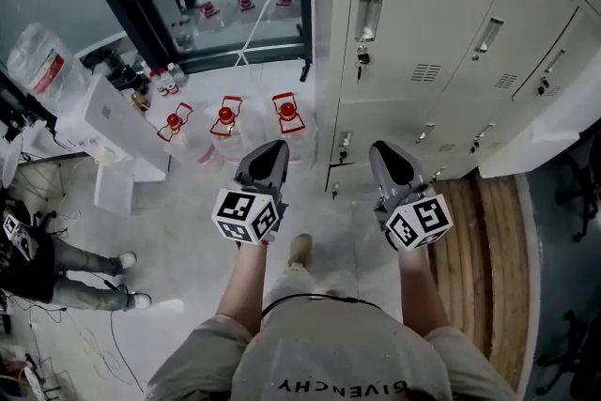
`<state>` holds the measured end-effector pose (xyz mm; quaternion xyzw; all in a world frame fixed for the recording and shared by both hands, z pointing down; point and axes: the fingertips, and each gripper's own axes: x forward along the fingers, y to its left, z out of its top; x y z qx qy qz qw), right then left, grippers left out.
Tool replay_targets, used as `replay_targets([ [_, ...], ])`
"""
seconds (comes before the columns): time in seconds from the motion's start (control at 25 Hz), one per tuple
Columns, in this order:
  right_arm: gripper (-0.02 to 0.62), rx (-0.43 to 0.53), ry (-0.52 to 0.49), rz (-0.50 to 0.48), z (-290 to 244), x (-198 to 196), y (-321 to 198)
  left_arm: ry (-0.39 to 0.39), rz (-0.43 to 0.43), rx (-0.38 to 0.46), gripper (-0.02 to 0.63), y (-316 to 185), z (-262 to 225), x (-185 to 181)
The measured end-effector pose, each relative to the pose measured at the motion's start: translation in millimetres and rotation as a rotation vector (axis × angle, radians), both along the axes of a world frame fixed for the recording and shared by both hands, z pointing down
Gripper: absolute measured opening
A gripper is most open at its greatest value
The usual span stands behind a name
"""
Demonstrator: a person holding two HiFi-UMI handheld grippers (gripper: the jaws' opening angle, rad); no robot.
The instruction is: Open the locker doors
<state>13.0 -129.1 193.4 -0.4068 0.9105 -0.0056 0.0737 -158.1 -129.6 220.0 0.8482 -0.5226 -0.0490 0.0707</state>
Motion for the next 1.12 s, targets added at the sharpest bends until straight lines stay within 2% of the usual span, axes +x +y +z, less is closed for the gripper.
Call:
replay_targets([
  [0.28,0.041,0.035,0.006,0.008,-38,-19,-53,0.005,0.045,0.009,-0.002,-56,-24,-4],
  [0.68,0.077,0.099,0.086,0.067,-96,-39,-115,0.011,0.122,0.026,-0.002,-114,-46,0],
  [1.12,0.120,0.073,0.187,0.110,-120,-56,-168,0.020,0.196,0.037,-0.002,-150,-56,5],
])
